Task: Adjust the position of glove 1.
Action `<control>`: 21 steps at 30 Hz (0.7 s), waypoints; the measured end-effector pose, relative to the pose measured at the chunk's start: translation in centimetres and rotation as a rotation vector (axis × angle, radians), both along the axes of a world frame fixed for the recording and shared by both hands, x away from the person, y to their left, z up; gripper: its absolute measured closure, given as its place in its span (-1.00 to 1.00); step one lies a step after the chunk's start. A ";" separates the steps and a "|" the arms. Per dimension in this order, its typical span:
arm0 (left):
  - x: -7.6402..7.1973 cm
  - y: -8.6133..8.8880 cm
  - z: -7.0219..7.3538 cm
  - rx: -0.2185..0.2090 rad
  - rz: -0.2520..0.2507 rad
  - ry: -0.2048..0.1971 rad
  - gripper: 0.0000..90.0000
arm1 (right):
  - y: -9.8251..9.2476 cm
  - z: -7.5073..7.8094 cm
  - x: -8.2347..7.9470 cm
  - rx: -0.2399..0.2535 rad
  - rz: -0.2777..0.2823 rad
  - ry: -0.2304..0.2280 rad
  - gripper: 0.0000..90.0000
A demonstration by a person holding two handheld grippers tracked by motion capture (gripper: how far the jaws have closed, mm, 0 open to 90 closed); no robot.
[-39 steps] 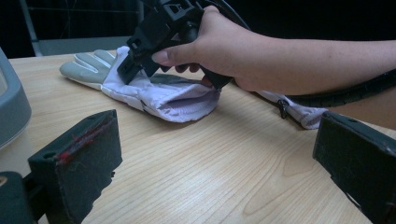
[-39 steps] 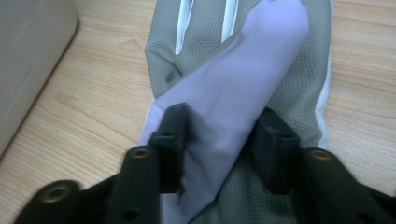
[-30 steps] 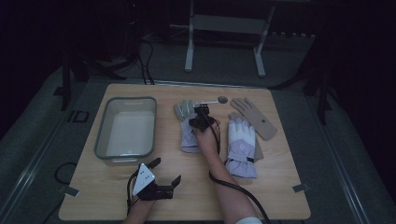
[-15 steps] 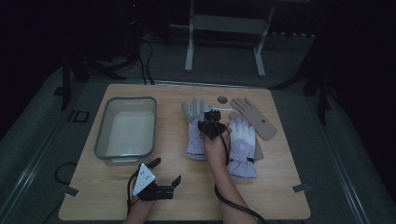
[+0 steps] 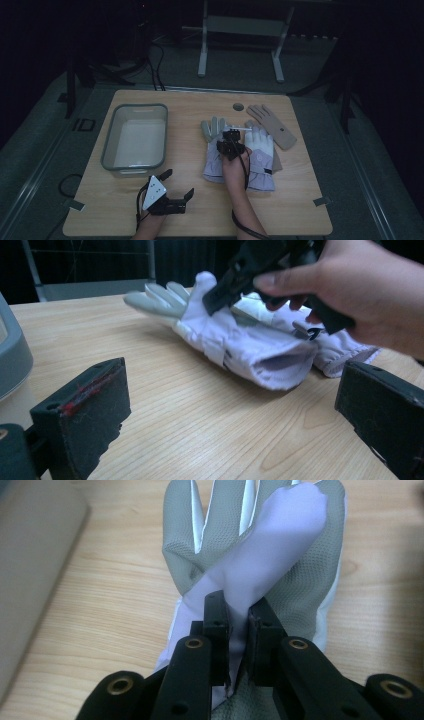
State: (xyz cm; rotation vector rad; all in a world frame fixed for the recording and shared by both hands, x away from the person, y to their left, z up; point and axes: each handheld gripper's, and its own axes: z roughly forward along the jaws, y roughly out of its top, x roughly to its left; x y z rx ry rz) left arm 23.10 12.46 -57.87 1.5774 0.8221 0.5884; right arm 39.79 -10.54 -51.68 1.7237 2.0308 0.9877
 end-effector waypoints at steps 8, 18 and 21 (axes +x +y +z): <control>0.0 0.0 0.0 0.000 0.000 0.001 -0.97 | 0.0 -2.0 0.5 -0.010 -0.018 0.025 0.76; 0.0 0.0 0.0 0.000 0.000 0.001 -0.97 | -0.4 -0.2 0.1 0.043 0.030 -0.006 0.18; 0.0 0.0 0.0 0.003 -0.002 0.000 -0.97 | -0.8 1.3 -0.2 0.064 0.062 -0.045 -0.12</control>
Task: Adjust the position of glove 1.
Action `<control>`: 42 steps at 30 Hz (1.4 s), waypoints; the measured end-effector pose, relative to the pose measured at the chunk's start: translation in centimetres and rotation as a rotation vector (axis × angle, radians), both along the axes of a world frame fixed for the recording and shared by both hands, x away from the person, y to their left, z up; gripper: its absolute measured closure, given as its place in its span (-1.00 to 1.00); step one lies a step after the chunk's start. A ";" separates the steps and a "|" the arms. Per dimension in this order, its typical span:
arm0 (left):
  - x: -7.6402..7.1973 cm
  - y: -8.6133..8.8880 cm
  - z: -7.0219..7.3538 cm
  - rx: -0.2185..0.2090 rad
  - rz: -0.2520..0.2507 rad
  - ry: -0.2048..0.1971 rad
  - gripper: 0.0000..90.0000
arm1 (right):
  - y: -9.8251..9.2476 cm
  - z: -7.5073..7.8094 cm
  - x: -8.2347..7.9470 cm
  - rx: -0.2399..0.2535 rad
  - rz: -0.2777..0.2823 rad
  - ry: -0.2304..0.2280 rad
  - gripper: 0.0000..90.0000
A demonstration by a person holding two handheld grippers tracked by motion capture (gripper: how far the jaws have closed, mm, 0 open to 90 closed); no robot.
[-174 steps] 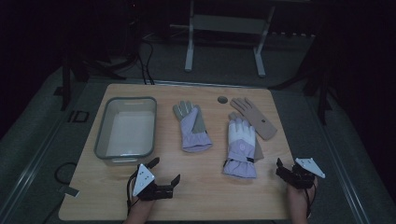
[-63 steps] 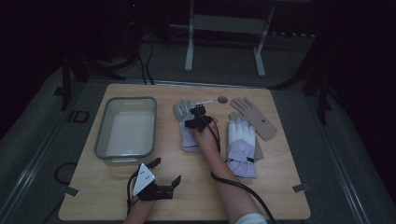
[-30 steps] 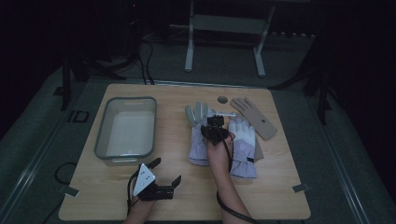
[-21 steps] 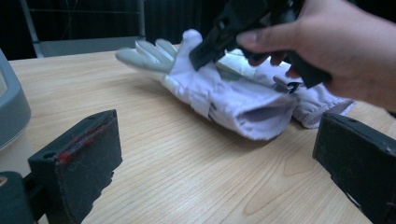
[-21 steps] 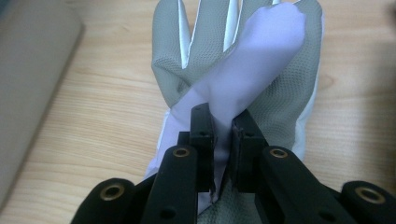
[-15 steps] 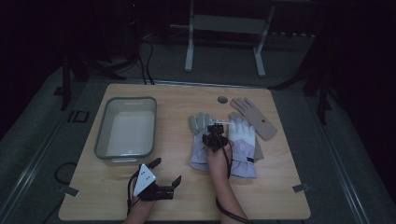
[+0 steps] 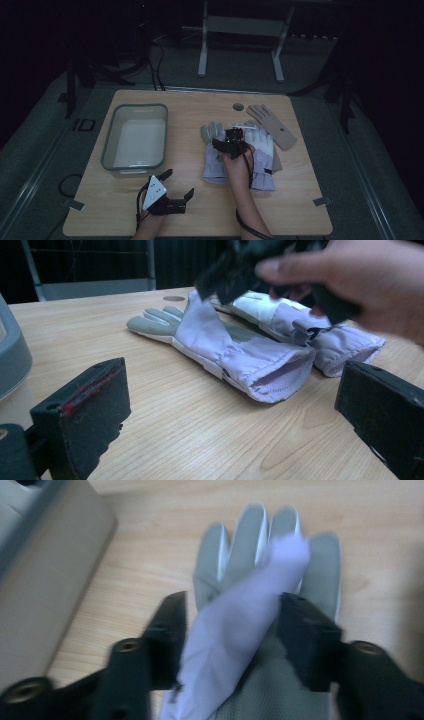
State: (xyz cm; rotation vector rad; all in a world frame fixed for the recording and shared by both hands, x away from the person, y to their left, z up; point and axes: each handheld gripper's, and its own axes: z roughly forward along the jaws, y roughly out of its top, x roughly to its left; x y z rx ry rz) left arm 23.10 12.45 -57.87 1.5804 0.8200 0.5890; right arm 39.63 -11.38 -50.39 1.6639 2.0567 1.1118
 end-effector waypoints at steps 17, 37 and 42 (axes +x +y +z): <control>0.0 0.0 0.0 0.000 0.001 0.000 -0.97 | -7.7 4.3 -1.1 -0.064 -0.014 -0.051 -0.26; 0.0 -0.1 0.0 0.004 0.002 -0.003 -0.97 | -12.4 -2.9 -2.4 -0.233 0.027 0.046 0.30; -0.1 -0.1 0.0 0.002 0.004 -0.003 -0.97 | -12.6 -2.7 -2.7 -0.188 0.009 0.042 0.45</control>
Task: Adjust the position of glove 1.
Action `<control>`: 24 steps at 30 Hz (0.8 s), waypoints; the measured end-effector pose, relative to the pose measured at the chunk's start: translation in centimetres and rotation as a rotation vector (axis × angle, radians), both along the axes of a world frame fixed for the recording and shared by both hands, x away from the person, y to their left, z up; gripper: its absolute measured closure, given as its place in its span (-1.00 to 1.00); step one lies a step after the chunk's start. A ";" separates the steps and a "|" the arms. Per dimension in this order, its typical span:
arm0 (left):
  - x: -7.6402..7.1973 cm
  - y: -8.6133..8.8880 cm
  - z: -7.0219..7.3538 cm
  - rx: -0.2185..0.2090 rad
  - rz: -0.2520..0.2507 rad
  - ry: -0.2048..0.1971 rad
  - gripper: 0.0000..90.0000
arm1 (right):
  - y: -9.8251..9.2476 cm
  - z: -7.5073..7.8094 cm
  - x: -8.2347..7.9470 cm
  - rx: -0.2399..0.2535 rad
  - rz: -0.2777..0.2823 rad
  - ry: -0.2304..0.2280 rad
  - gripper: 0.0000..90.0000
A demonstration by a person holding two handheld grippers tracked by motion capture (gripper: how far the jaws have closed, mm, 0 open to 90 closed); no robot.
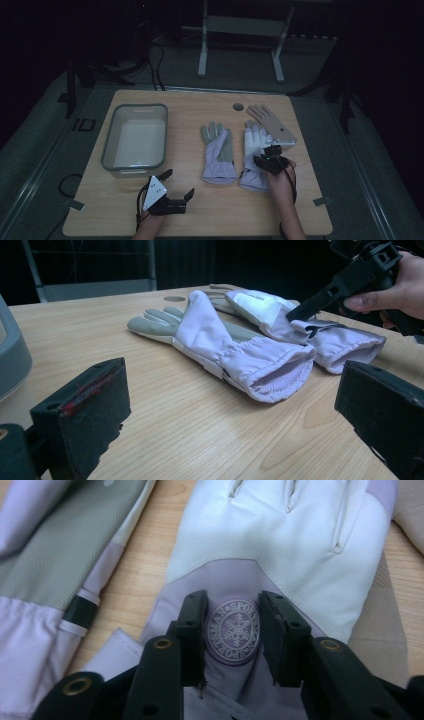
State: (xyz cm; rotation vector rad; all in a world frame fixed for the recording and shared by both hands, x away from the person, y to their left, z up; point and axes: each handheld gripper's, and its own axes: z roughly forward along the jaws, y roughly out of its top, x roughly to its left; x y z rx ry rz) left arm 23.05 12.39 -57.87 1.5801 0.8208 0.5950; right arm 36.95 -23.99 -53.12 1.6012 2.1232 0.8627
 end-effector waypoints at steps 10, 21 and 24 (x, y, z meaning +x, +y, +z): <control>0.0 0.0 0.0 0.001 -0.001 0.002 -0.97 | -0.2 3.2 -0.9 0.043 -0.057 -0.059 0.68; 0.0 0.0 0.0 0.001 0.000 0.002 -0.97 | 1.9 8.4 -1.3 0.074 -0.028 -0.147 0.68; 0.1 0.0 0.0 0.001 -0.001 0.001 -0.97 | 3.4 9.6 -1.2 0.084 0.002 -0.162 0.68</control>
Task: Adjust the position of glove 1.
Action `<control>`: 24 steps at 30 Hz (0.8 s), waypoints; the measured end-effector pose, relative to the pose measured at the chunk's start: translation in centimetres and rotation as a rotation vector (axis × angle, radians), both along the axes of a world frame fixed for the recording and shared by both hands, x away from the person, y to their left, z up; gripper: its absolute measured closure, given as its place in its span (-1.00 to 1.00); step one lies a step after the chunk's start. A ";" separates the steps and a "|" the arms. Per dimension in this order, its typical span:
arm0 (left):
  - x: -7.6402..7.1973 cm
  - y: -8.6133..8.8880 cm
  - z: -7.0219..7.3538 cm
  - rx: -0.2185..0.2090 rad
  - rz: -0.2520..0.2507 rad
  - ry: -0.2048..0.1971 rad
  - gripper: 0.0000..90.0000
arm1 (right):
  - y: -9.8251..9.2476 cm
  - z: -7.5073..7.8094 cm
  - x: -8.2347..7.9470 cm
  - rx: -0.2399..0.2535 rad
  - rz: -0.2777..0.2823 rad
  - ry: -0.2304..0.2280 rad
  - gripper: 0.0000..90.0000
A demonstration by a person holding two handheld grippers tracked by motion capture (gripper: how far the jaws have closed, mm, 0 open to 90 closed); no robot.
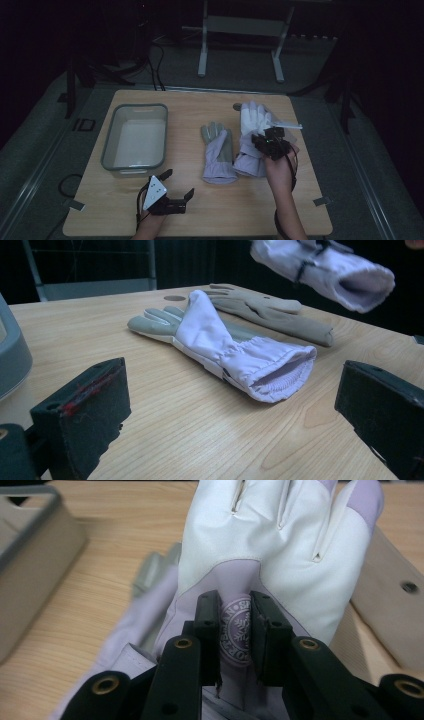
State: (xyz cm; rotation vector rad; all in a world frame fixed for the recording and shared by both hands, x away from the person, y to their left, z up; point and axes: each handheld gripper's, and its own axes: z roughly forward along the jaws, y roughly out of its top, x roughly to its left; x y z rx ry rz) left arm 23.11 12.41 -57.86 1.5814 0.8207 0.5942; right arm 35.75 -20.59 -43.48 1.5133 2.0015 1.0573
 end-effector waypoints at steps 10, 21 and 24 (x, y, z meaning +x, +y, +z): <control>0.0 0.0 0.0 -0.001 -0.002 0.002 -0.97 | 4.9 1.9 0.3 -0.008 0.086 -0.016 0.68; 0.0 0.1 0.0 -0.001 -0.003 0.005 -0.97 | 9.1 0.0 0.8 -0.041 0.183 0.043 0.67; 0.0 0.1 0.0 -0.003 -0.003 0.004 -0.97 | 9.5 -1.1 1.0 -0.060 0.185 0.063 0.68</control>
